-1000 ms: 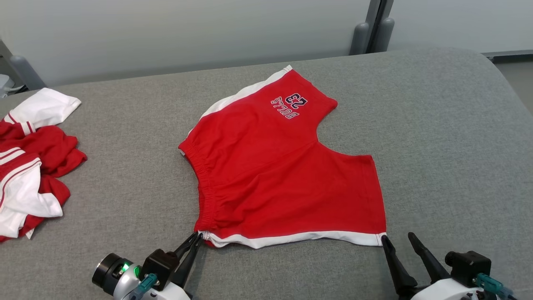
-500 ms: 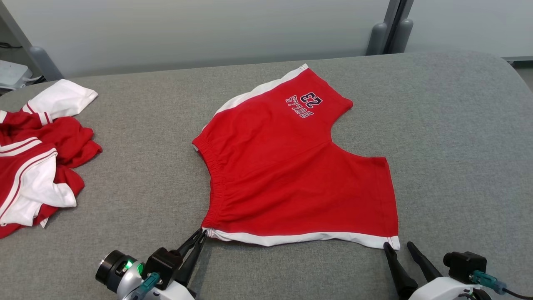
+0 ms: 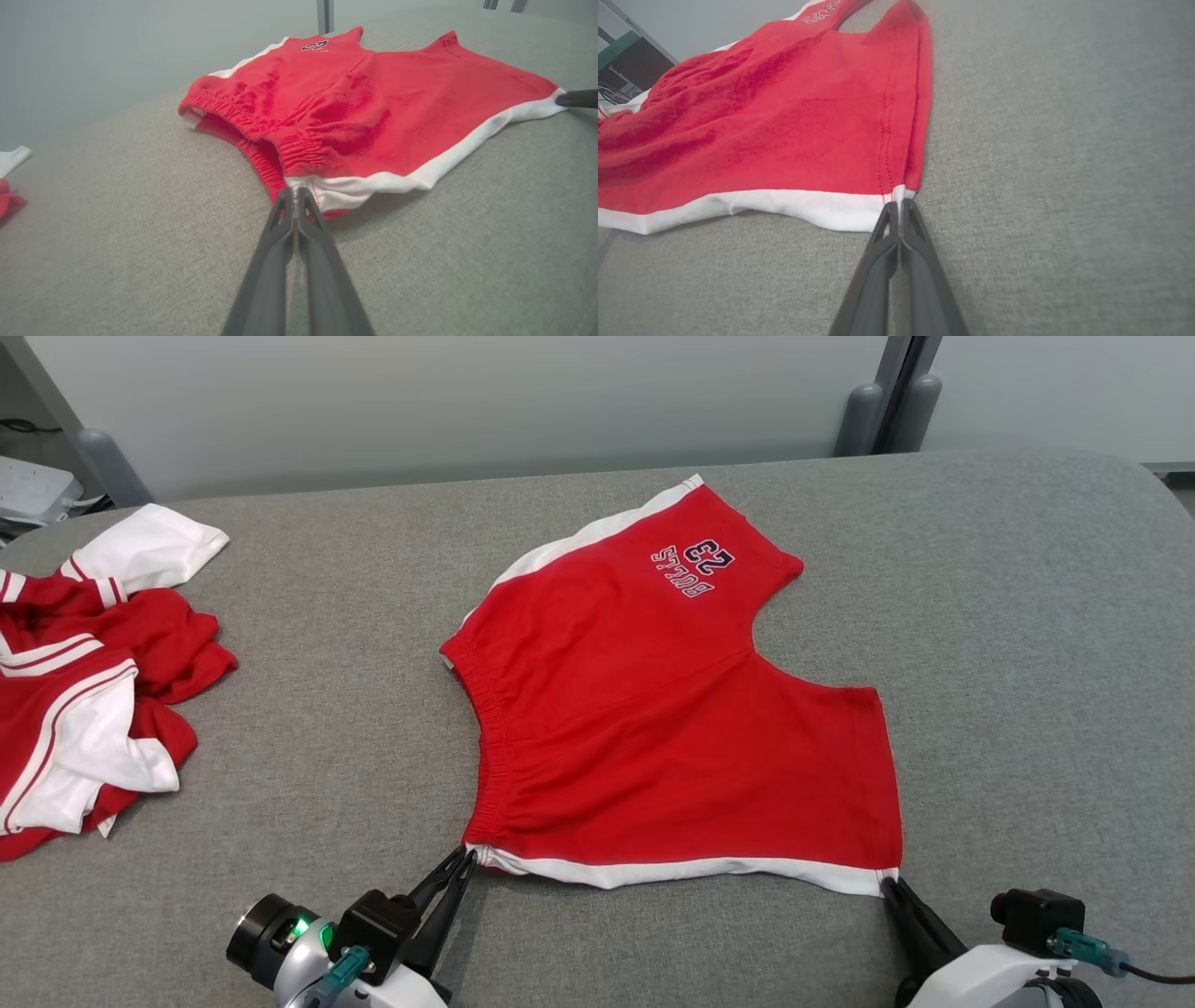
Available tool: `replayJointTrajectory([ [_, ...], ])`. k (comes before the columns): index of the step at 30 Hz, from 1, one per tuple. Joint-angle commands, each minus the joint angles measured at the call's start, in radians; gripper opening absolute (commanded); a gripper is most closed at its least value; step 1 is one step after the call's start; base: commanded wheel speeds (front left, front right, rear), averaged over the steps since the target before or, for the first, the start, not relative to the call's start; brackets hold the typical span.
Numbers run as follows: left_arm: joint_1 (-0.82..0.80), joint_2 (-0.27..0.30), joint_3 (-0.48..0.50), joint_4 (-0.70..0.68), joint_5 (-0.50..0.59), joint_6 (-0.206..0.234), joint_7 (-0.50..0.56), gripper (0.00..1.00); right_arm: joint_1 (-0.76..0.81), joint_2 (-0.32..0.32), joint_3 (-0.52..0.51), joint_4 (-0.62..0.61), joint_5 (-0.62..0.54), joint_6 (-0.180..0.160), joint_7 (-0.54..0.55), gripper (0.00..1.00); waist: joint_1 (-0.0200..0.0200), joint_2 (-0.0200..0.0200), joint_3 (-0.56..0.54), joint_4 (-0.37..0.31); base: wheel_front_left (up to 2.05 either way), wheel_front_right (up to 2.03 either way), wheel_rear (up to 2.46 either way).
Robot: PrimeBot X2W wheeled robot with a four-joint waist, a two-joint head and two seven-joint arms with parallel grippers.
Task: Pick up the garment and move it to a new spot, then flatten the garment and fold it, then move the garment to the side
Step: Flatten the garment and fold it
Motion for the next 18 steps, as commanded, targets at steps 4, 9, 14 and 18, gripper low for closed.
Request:
replayJointTrajectory([
  [4, -0.036, 0.012, 0.037, -0.032, -0.016, -0.004, -0.006, 0.0, -0.024, -0.028, 0.018, -0.018, 0.008, 0.0, -0.012, 0.0, 0.0, 0.0, 0.0, -0.001, 0.0, 0.0, 0.0],
  [9, -0.032, 0.022, 0.021, -0.111, -0.058, -0.004, -0.006, 0.0, -0.007, -0.07, -0.048, -0.119, -0.027, 0.0, -0.012, 0.0, 0.0, 0.0, 0.006, -0.011, 0.0, 0.0, 0.0],
  [14, 0.0, 0.059, 0.013, -0.222, -0.1, -0.004, -0.006, 0.0, 0.036, -0.104, -0.123, -0.243, -0.078, 0.0, -0.012, 0.0, 0.0, 0.0, 0.01, -0.019, 0.0, 0.0, 0.0],
  [18, 0.039, 0.088, 0.0, -0.307, -0.136, -0.004, -0.006, 0.0, 0.093, -0.119, -0.18, -0.354, -0.116, 0.0, -0.012, 0.0, 0.0, 0.0, 0.0, -0.025, 0.0, 0.0, 0.0],
])
